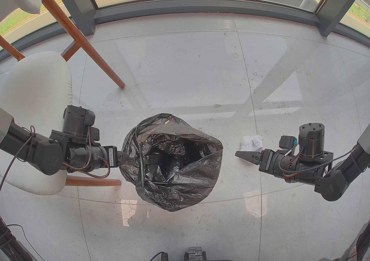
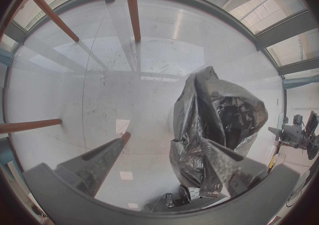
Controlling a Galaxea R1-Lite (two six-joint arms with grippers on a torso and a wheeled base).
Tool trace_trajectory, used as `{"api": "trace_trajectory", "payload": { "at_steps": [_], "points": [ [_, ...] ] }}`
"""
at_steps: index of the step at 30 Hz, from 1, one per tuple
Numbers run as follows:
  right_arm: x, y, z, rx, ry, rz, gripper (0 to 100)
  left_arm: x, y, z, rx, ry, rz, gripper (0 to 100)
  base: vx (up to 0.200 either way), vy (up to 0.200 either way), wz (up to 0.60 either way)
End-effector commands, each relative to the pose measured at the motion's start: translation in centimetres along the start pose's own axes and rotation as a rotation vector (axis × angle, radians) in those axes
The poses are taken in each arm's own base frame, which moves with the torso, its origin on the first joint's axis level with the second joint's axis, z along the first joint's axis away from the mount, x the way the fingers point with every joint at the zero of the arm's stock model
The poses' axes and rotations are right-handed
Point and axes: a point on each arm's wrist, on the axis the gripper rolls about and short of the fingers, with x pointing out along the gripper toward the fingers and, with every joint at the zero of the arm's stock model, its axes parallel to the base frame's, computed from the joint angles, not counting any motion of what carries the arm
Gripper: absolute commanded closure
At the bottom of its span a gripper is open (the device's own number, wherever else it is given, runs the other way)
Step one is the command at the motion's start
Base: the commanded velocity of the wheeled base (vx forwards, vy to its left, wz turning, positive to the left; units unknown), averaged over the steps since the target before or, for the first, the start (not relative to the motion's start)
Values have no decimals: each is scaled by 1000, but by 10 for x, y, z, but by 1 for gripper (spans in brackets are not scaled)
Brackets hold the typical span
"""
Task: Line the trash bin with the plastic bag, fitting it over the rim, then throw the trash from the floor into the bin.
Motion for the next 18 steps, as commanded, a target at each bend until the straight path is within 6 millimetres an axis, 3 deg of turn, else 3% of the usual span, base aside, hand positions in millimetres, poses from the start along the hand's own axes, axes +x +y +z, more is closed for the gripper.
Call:
{"api": "trace_trajectory", "payload": {
  "at_steps": [1, 4, 10, 13, 18],
  "points": [
    [-1, -2, -3, 3, 11, -8, 0, -16, -10, 12, 13, -73, -46, 0, 0, 0, 0],
    [-2, -3, -4, 5, 15, -10, 0, -37, -31, 12, 51, -89, -106, 0, 0, 0, 0],
    [0, -2, -5, 3, 19, -8, 0, -40, -43, 9, 78, -72, -134, 0, 0, 0, 0],
    [0, 0, -7, 0, 25, -4, 0, -36, -51, 10, 91, -67, -148, 0, 0, 0, 0],
    [0, 0, -6, -1, 23, -2, 0, -11, -57, -1, 113, 1, -136, 0, 0, 0, 0]
  ]
}}
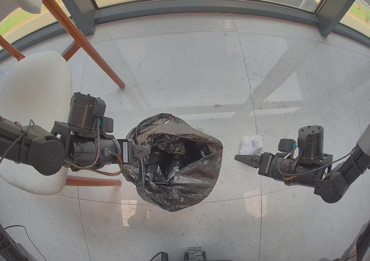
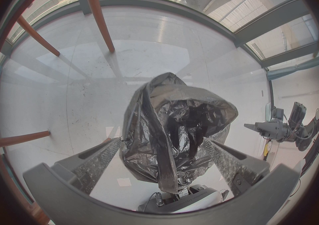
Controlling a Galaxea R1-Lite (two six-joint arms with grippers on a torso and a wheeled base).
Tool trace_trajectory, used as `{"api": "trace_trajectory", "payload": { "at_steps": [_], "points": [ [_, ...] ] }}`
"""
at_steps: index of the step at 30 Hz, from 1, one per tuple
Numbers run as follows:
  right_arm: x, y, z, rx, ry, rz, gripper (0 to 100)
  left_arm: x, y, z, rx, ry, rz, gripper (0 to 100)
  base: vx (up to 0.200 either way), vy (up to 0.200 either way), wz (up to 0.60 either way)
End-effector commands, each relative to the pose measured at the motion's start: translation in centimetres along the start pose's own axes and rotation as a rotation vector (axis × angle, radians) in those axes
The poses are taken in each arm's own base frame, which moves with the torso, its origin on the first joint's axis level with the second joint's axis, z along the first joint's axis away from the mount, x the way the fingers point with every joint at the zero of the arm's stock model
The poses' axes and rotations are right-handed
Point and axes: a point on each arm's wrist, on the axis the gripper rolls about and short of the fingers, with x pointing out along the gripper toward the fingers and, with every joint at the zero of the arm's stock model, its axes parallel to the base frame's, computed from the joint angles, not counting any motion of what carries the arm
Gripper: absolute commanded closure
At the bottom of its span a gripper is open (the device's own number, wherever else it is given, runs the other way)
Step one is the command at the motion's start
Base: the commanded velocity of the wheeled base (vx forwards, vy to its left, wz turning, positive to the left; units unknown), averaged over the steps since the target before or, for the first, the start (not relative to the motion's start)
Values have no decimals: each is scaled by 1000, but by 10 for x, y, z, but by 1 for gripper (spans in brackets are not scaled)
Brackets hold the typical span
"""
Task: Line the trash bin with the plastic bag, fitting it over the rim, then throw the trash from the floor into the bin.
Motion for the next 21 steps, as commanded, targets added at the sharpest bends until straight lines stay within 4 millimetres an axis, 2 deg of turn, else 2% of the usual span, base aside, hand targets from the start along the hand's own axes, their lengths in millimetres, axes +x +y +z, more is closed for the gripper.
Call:
{"api": "trace_trajectory", "payload": {
  "at_steps": [1, 7, 15, 16, 21],
  "points": [
    [1, 0, 0, -1, 2, 4, 0, 22, -5, -10, 17, 58, 2, 0, 0, 0, 0],
    [0, 1, -1, -2, 3, 2, 0, 49, -1, -21, 20, 114, 19, 0, 0, 0, 0],
    [1, 0, -1, 0, 5, 2, 0, 65, 4, -27, 16, 129, 32, 0, 0, 0, 0],
    [1, 0, -1, 1, 5, 0, 0, 65, 5, -27, 14, 127, 34, 100, 0, 0, 0],
    [0, 1, -1, -1, 4, 3, 0, 63, 8, -23, 4, 114, 42, 100, 0, 0, 0]
  ]
}}
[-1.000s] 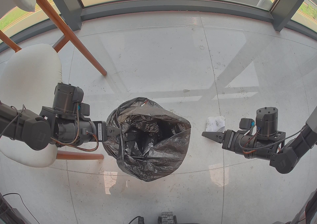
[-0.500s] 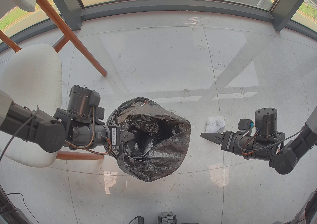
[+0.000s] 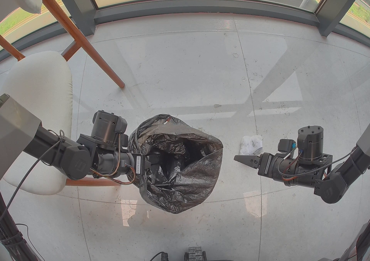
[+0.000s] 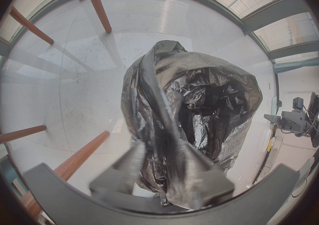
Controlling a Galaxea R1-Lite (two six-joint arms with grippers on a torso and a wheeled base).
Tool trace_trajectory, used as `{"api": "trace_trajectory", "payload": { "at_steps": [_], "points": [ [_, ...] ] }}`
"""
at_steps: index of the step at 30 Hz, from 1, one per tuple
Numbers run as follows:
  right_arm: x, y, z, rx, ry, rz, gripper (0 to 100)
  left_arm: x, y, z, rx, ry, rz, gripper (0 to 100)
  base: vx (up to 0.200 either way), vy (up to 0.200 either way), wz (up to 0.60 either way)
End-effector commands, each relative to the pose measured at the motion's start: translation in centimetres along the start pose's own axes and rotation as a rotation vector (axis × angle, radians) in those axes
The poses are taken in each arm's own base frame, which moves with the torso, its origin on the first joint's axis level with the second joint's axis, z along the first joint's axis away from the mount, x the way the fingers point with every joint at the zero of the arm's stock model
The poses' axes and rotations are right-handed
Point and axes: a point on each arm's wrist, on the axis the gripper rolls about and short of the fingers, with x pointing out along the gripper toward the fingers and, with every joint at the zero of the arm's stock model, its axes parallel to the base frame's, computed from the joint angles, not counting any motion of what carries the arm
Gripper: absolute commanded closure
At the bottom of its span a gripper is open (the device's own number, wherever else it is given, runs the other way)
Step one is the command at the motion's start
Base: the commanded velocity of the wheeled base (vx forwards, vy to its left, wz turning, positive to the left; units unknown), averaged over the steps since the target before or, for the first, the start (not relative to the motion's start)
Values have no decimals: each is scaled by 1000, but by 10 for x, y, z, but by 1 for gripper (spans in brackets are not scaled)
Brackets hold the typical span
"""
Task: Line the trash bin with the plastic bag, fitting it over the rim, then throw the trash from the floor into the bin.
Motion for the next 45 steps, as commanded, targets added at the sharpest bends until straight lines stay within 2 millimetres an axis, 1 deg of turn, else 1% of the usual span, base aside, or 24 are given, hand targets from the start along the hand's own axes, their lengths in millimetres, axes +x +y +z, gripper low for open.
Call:
{"api": "trace_trajectory", "payload": {
  "at_steps": [1, 3, 5, 6, 8, 10, 11, 12, 13, 16, 20, 22, 24, 25, 29, 30, 31, 35, 36, 38, 40, 41, 42, 45],
  "points": [
    [0, 1, 0, -1, 2, 2, 0, 1, 2, 1, -6, -3, 6, 100, 0, 0, 0],
    [0, 1, 0, -1, 2, 2, 0, -7, 1, 7, -12, -31, 0, 100, 0, 0, 0],
    [0, 1, 0, -1, 2, 2, 0, -22, 5, 13, -27, -66, 3, 100, 0, 0, 0],
    [0, 0, -1, -1, 2, 0, 0, -27, 8, 12, -34, -69, 9, 100, 0, 0, 0],
    [0, 0, -1, 0, 5, -1, 0, -28, 16, 8, -48, -56, 26, 100, 0, 0, 0],
    [0, 0, -2, 0, 7, -1, 0, -25, 38, -7, -75, -3, 75, 100, 0, 0, 0],
    [1, 0, -2, 0, 9, -2, 0, -24, 44, -12, -85, 12, 91, 100, 0, 0, 0],
    [1, 0, -2, 0, 9, -2, 0, -23, 45, -14, -86, 18, 93, 100, 0, 0, 0],
    [1, 0, -2, -1, 9, -2, 0, -18, 51, -24, -94, 43, 107, 100, 0, 0, 0],
    [1, -1, -2, -1, 8, -3, 0, -6, 54, -34, -94, 31, 104, 100, 0, 0, 0],
    [0, 0, -1, 1, 4, -2, 0, 8, 53, -23, -85, -119, 73, 100, 0, 0, 0],
    [0, 0, -1, 1, 4, -2, 0, 10, 52, -20, -79, -150, 65, 100, 0, 0, 0],
    [-1, -1, -1, 1, 2, -2, 0, 9, 52, -23, -80, -141, 67, 100, 0, 0, 0],
    [-1, -1, 0, 2, 0, -4, 0, 9, 53, -26, -80, -131, 70, 0, 0, 0, 0],
    [-1, -4, -1, 5, 2, -14, 0, 8, 57, -42, -87, -83, 85, 0, 0, 0, 0],
    [-1, -4, -1, 5, 2, -14, 0, 8, 58, -43, -87, -80, 85, 0, 0, 0, 0],
    [-1, -4, 0, 8, -1, -17, 0, 8, 59, -50, -91, -56, 93, 0, 0, 0, 0],
    [-2, -13, 5, 22, -24, -49, 0, 7, 61, -61, -93, -26, 99, 0, 0, 0, 0],
    [-2, -13, 5, 22, -24, -49, 0, 7, 61, -61, -93, -26, 99, 0, 0, 0, 0],
    [-1, -24, 15, 38, -55, -74, 0, 6, 63, -71, -94, -13, 104, 0, 0, 0, 0],
    [-1, -26, 18, 43, -66, -78, 0, 9, 64, -75, -95, -9, 106, 0, 0, 0, 0],
    [-1, -28, 24, 45, -85, -80, 0, 16, 67, -81, -98, -19, 108, 0, 0, 0, 0],
    [-1, -29, 25, 46, -89, -82, 0, 18, 70, -81, -102, -40, 110, 0, 0, 0, 0],
    [-3, -32, 32, 49, -113, -87, 0, 17, 77, -71, -114, -154, 108, 0, 0, 0, 0]
  ]
}}
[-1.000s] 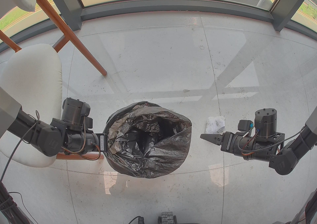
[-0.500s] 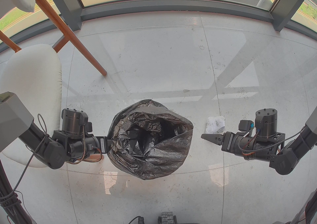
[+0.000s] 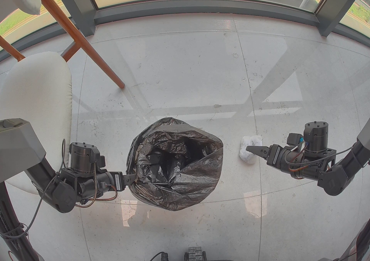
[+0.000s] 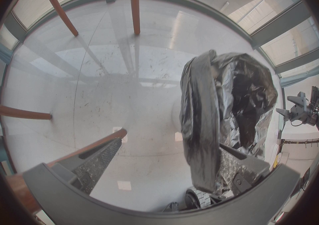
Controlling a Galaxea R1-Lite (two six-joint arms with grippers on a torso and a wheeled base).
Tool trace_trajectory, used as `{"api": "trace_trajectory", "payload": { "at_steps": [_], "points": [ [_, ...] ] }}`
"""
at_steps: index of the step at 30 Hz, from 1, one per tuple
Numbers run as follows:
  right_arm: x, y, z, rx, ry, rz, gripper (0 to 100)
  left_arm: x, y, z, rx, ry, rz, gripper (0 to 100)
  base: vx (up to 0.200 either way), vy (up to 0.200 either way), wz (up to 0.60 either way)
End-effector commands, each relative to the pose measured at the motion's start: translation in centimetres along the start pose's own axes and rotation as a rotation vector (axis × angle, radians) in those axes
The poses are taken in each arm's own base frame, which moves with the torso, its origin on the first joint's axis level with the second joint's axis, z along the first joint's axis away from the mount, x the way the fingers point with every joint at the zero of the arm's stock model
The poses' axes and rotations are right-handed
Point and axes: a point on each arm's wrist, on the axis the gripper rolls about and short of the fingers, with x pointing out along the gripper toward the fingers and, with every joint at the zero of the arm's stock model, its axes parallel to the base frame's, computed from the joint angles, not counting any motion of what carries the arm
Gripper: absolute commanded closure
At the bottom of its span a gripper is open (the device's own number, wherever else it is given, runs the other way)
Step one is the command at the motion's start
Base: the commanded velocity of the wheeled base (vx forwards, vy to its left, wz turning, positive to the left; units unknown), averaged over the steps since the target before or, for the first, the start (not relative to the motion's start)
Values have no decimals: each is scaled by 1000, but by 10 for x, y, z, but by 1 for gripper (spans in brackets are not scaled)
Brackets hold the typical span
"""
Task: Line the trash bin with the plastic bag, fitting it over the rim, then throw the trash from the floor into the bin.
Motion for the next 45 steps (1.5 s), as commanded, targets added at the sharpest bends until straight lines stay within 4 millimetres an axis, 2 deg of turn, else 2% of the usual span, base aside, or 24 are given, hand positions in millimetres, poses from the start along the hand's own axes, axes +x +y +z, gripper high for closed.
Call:
{"api": "trace_trajectory", "payload": {
  "at_steps": [1, 3, 6, 11, 15, 18, 24, 29, 33, 35, 43, 44, 45],
  "points": [
    [1, -9, 14, 13, -47, -18, 0, 8, 11, -3, -22, -59, 10, 0, 0, 0, 0],
    [1, -13, 19, 20, -61, -28, 0, 6, 10, 1, -22, -79, -1, 0, 0, 0, 0],
    [5, -24, 18, 31, -54, -60, 0, -16, 3, 12, -16, -136, -30, 0, 0, 0, 0],
    [17, -42, 17, 11, -55, -92, 0, -41, -5, 21, -19, -181, -57, 0, 0, 0, 0],
    [38, -67, 15, -19, -83, -135, 0, -74, -20, 28, -45, -220, -118, 0, 0, 0, 0],
    [48, -79, 15, -50, -86, -158, 0, -87, -27, 29, -60, -229, -148, 0, 0, 0, 0],
    [68, -105, 19, -150, -88, -199, 0, -107, -42, 22, -42, -243, -225, 0, 0, 0, 0],
    [91, -118, 19, -201, -89, -200, 0, -128, -54, 5, 0, -230, -303, 0, 0, 0, 0],
    [111, -126, 21, -232, -103, -192, 0, -142, -53, -7, 15, -228, -330, 0, 0, 0, 0],
    [124, -131, 18, -248, -95, -191, 0, -150, -51, -7, 13, -252, -336, 0, 0, 0, 0],
    [166, -157, 4, -334, -94, -193, 0, -157, -52, 4, -4, -381, -370, 0, 0, 0, 0],
    [169, -158, 5, -338, -103, -197, 100, -159, -52, 5, -5, -395, -375, 0, 0, 0, 0],
    [172, -157, 5, -344, -113, -195, 100, -160, -52, 5, -5, -397, -379, 0, 0, 0, 0]
  ]
}}
